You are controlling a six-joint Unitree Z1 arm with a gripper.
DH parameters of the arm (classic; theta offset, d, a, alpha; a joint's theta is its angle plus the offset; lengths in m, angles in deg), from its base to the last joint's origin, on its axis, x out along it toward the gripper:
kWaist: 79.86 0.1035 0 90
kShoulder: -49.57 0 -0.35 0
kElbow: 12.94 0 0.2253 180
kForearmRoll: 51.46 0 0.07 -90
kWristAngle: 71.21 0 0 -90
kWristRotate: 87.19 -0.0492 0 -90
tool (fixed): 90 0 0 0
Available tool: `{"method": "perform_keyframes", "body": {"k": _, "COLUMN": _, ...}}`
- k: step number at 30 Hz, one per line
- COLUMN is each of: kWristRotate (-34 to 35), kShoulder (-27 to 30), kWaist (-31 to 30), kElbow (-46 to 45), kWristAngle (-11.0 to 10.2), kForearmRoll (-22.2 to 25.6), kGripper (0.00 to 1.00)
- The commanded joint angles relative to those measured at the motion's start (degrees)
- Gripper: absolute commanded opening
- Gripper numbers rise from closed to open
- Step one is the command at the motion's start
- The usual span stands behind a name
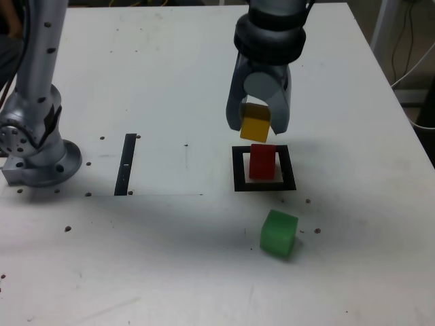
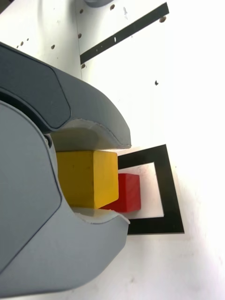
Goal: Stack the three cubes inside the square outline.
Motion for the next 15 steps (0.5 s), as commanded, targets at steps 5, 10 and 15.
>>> {"method": "perform_keyframes", "body": {"k": 5, "kWristRotate": 0.21, "kShoulder": -0.08, "kWaist": -0.08, "kElbow": -1.57, "kWristAngle": 0.68, "kForearmRoll": -1.77, "kGripper": 0.03}}
{"method": "perform_keyframes", "body": {"k": 10, "kWristRotate": 0.21, "kShoulder": 0.11, "kWaist": 0.0, "kElbow": -2.83, "kWristAngle": 1.11, "kForearmRoll": -3.24, "kGripper": 0.03}}
{"method": "perform_keyframes", "body": {"k": 15, "kWristRotate": 0.43, "kShoulder": 0.43, "kWaist": 0.01, "kElbow": -4.05, "kWristAngle": 1.79, "kForearmRoll": -5.34, "kGripper": 0.03}}
